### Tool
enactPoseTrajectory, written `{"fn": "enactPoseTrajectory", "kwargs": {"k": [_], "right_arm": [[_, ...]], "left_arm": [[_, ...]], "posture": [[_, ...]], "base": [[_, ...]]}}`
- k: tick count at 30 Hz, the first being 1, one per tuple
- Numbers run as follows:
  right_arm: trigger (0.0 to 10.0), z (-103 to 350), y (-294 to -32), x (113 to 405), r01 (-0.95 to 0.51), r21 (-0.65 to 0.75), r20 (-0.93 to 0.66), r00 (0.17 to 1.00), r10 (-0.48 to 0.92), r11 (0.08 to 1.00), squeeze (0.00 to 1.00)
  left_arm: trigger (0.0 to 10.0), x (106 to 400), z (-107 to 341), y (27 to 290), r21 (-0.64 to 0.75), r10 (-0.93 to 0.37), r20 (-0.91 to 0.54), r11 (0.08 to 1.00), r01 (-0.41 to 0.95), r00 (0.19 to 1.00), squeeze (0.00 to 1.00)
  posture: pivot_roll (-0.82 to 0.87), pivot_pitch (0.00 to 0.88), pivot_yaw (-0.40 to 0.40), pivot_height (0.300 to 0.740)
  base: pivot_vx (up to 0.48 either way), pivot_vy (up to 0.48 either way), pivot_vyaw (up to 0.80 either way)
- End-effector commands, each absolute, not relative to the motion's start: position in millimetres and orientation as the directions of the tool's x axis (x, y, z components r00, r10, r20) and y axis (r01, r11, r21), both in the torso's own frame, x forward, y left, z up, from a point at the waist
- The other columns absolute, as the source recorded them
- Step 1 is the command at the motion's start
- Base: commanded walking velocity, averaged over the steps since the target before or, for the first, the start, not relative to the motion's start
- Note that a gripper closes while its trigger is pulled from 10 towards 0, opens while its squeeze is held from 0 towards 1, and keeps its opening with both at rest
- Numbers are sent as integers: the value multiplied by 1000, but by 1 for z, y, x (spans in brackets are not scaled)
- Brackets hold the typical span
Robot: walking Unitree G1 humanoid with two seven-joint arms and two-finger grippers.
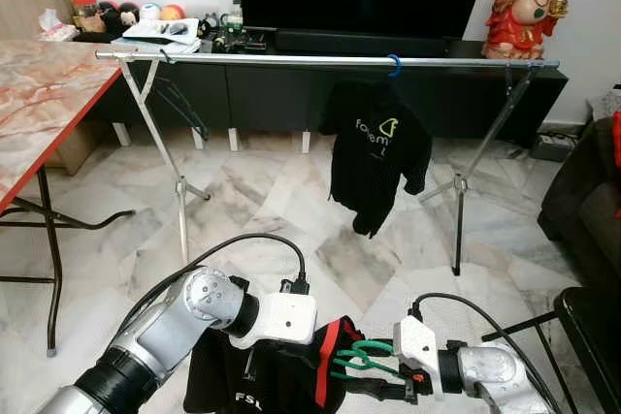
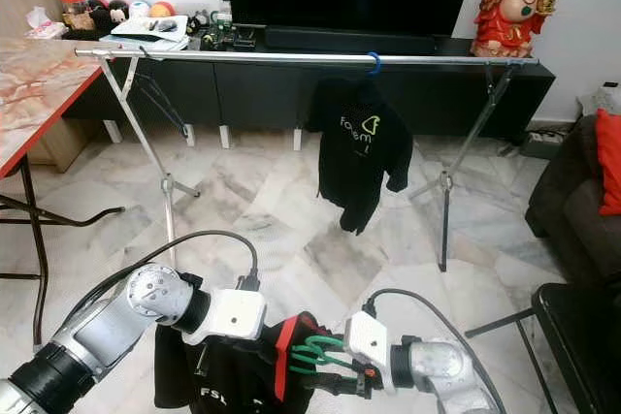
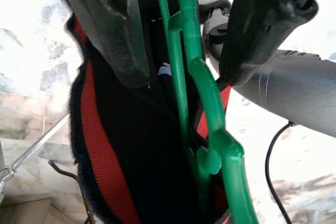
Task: Hang hanger
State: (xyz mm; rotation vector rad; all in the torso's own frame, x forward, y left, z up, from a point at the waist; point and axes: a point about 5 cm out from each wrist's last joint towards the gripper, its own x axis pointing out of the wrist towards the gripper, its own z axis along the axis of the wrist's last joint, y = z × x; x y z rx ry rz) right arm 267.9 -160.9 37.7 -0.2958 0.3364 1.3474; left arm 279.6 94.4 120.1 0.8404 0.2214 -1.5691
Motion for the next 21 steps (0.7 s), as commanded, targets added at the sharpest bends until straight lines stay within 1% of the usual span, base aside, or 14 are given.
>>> {"fn": "enactPoseTrajectory", "kwargs": {"k": [1, 2, 3, 13, 21], "right_arm": [[235, 34, -161, 266, -982, -15, -424, 176, 888, 188, 0], [235, 34, -161, 266, -982, -16, -427, 178, 887, 189, 0], [0, 33, -162, 265, -982, -17, -436, 177, 882, 189, 0], [0, 28, -165, 261, -983, -3, -460, 166, 872, 185, 0], [0, 27, -164, 262, -981, -14, -465, 177, 867, 192, 0]], "left_arm": [[10000, 279, 131, 87, 372, -793, -608, -239, 897, 41, 0], [10000, 279, 131, 87, 372, -793, -608, -239, 897, 41, 0], [10000, 279, 131, 87, 372, -793, -608, -239, 897, 41, 0], [10000, 280, 133, 84, 380, -797, -602, -242, 893, 40, 0], [10000, 281, 136, 84, 387, -799, -600, -239, 891, 47, 0]], "posture": [[99, 48, -46, 740], [99, 48, -46, 740], [99, 48, -46, 740], [94, 44, -44, 740], [96, 42, -43, 740]], "base": [[0, 0, 0], [0, 0, 0], [0, 0, 0], [0, 0, 0], [0, 0, 0]]}}
